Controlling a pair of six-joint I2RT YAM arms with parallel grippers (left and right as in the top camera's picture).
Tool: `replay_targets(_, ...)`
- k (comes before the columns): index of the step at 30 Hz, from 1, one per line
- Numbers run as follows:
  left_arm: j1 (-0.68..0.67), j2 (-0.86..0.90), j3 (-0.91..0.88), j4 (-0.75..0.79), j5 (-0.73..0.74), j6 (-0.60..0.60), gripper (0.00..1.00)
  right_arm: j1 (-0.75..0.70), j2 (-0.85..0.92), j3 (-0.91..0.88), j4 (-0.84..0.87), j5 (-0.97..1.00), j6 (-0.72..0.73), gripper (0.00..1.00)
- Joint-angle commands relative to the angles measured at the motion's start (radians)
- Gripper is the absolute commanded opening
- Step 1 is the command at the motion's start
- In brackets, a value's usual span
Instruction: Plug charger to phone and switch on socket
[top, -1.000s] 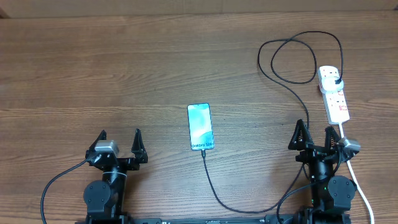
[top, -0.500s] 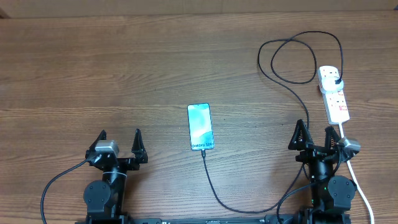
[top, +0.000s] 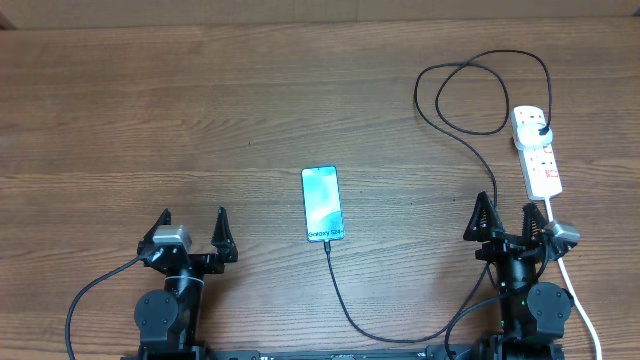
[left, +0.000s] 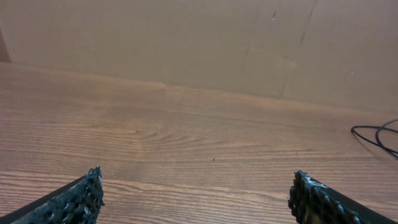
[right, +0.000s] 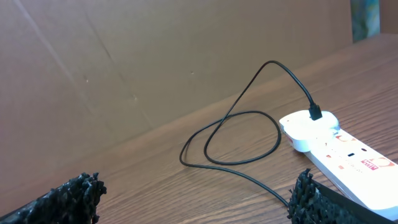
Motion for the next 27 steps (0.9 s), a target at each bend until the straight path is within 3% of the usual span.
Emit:
replay_targets(1,-0.006,-0.01,-0.003,-0.002,0.003,0.029,1.0,0.005,-0.01,-0.011,0.002,0.014,-0.008,1.0)
replay_targets(21,-0.006,-0.01,-0.003,-0.002,0.003,0.029,1.0,0.003,-0.011,-0.011,0.001,0.023,-0.012,1.0)
replay_targets(27,-0.006,-0.01,-0.003,-0.002,0.003,0.029,1.0,0.003,-0.011,-0.011,0.001,0.025,-0.196,1.0)
